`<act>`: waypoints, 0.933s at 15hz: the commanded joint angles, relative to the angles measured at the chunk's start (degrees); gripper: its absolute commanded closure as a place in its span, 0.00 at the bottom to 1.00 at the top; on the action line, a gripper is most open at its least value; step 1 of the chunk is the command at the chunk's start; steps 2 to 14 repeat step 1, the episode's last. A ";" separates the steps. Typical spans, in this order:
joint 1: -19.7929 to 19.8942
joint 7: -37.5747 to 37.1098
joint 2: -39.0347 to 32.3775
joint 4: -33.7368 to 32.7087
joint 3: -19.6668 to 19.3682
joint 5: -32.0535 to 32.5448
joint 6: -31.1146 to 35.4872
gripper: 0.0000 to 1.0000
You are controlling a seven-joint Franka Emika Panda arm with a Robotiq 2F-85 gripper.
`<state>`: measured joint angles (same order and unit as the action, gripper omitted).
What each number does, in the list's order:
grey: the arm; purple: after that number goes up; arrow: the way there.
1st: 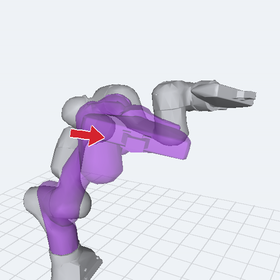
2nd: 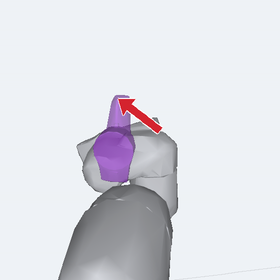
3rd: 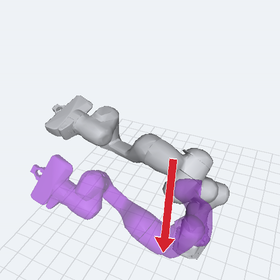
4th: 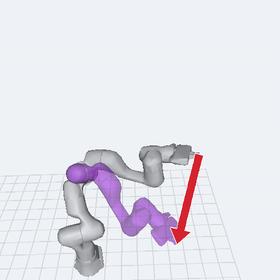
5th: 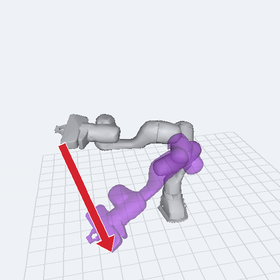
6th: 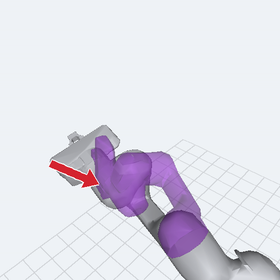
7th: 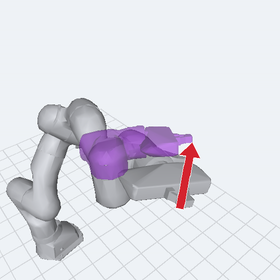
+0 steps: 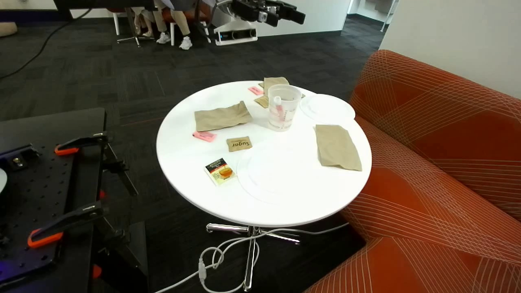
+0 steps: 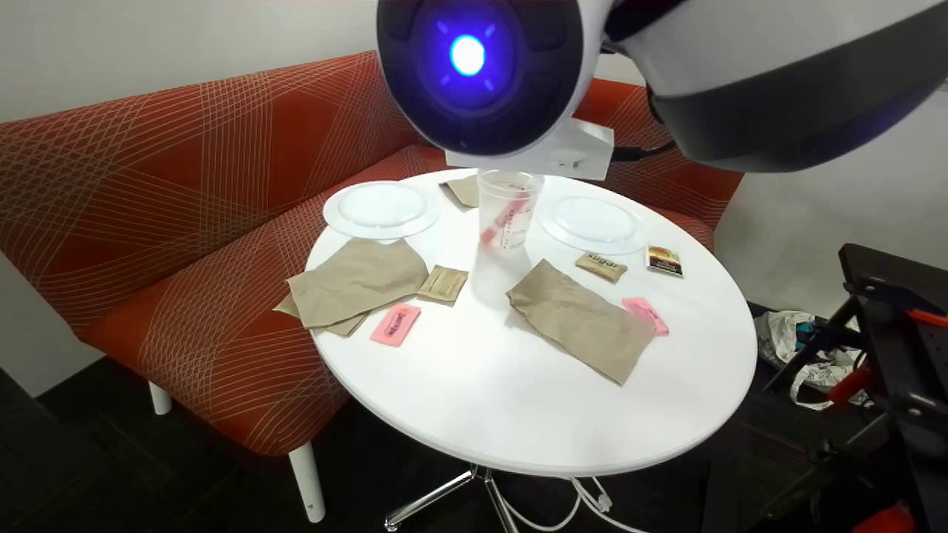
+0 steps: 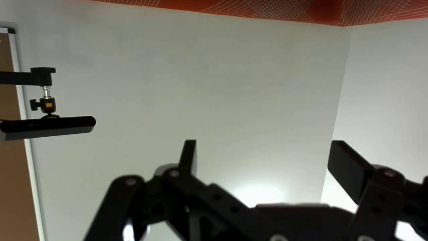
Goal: Put the marker in the cup
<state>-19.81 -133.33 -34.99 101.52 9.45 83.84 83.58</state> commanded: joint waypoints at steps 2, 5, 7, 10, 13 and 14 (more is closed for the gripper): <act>0.54 0.02 0.00 0.06 0.80 0.24 -0.41 0.00; 0.54 0.02 0.00 0.06 0.80 0.24 -0.41 0.00; 0.54 0.02 0.00 0.06 0.80 0.24 -0.41 0.00; 0.54 0.02 0.00 0.06 0.80 0.24 -0.41 0.00; 0.54 0.02 0.00 0.06 0.80 0.24 -0.41 0.00; 0.54 0.02 0.00 0.06 0.80 0.24 -0.41 0.00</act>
